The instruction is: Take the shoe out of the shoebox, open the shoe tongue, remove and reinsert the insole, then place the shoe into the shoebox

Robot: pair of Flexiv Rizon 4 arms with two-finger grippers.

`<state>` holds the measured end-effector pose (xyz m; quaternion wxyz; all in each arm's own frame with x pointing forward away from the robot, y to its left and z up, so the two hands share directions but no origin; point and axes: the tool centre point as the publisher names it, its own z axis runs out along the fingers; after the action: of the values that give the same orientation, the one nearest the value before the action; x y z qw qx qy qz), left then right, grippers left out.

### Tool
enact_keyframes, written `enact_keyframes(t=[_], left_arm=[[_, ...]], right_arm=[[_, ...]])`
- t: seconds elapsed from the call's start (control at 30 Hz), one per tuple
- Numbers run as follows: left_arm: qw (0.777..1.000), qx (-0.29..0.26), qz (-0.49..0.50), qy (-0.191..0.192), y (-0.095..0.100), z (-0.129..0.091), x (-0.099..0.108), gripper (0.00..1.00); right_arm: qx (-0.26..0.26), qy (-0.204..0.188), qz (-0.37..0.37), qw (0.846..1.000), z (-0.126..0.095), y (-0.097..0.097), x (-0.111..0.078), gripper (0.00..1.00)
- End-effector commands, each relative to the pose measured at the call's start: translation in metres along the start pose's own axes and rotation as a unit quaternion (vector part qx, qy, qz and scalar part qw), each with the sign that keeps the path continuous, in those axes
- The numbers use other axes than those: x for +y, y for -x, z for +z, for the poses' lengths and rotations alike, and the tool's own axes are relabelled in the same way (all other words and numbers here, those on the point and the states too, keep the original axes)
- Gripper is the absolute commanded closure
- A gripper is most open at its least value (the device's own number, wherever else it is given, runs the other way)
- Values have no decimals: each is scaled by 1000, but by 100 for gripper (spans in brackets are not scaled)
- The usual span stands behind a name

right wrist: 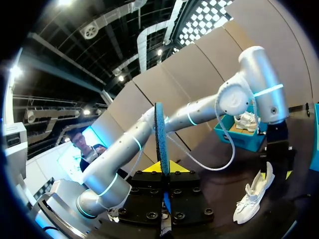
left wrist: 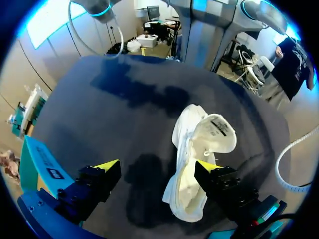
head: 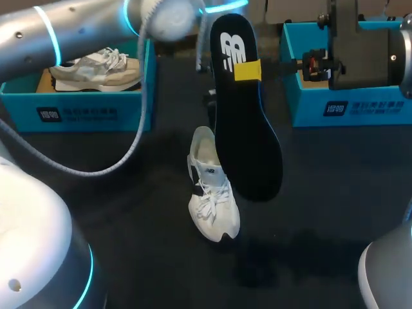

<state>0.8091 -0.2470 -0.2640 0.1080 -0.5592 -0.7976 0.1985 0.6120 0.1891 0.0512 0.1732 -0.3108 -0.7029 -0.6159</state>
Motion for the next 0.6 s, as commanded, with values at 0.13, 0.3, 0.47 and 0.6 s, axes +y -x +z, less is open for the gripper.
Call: enact_keyframes(t=[0.13,0.3,0.47,0.6], left_arm=[[996,-83,19,4,-14,-25,-6,0],[995,-97,14,21,-14,-29,-7,0],[995,-97,14,21,-14,-29,-7,0],[995,-97,14,21,-14,-29,-7,0]], right_arm=[[0,1,0,1000,4,1,1,100],[0,1,0,1000,4,1,1,100],[0,1,0,1000,4,1,1,100],[0,1,0,1000,4,1,1,100]])
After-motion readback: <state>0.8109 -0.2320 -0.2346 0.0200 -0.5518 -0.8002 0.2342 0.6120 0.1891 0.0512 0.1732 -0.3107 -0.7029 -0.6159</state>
